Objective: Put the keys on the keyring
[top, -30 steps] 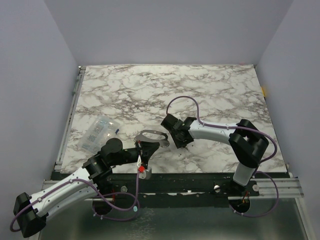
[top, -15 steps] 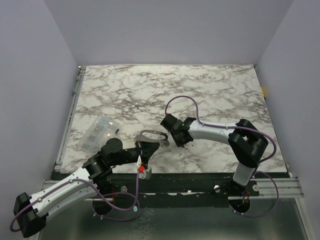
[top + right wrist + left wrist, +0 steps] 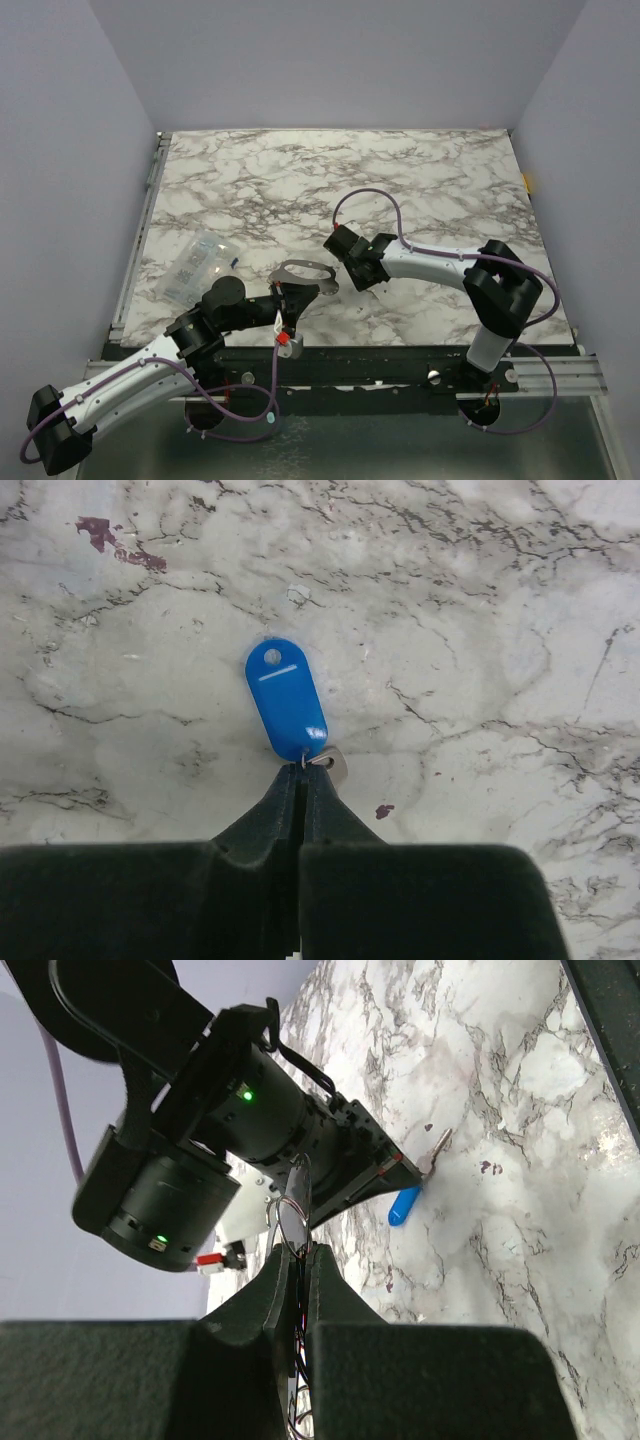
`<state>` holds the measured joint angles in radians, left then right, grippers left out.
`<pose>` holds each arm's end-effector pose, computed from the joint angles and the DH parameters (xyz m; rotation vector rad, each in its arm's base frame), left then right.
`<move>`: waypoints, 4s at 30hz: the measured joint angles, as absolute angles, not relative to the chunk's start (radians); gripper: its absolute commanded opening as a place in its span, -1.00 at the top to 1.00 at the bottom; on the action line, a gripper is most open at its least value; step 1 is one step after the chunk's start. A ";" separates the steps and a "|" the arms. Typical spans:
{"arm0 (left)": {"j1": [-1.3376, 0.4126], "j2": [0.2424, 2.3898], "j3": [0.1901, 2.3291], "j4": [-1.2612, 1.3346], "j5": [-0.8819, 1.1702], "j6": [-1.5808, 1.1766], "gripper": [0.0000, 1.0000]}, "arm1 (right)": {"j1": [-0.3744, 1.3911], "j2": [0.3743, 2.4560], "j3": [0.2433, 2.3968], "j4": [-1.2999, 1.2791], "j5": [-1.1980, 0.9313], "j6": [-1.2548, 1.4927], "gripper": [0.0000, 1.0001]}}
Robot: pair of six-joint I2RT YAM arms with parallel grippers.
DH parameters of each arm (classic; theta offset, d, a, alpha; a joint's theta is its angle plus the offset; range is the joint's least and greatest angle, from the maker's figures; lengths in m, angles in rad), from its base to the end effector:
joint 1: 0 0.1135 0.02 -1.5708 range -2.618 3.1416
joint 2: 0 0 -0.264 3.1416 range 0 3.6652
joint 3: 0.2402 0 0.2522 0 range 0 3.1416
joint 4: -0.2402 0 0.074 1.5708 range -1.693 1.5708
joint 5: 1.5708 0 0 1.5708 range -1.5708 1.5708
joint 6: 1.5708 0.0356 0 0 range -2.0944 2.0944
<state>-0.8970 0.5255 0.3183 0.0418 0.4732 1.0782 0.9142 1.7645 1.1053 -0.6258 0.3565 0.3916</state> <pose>0.0796 -0.1257 0.2369 1.6015 0.6429 -0.2764 0.2122 0.2550 0.1669 -0.6292 2.6236 -0.1502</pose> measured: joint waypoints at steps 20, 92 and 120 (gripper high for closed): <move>-0.897 0.528 0.318 0.042 0.475 1.077 1.00 | 0.910 1.438 1.053 -0.558 0.305 0.372 0.99; -0.897 0.650 0.327 0.102 0.646 0.892 1.00 | 1.013 1.001 0.875 -0.341 -0.274 -0.350 0.99; -0.905 0.740 0.337 0.104 0.726 0.807 1.00 | 1.136 1.008 0.852 -0.290 -0.128 -0.522 0.99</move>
<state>-0.9054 0.7399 0.3367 0.1036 0.7261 0.8074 1.1362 1.0080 0.8524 -0.2897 -0.1284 -0.5217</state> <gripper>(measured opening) 0.051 0.015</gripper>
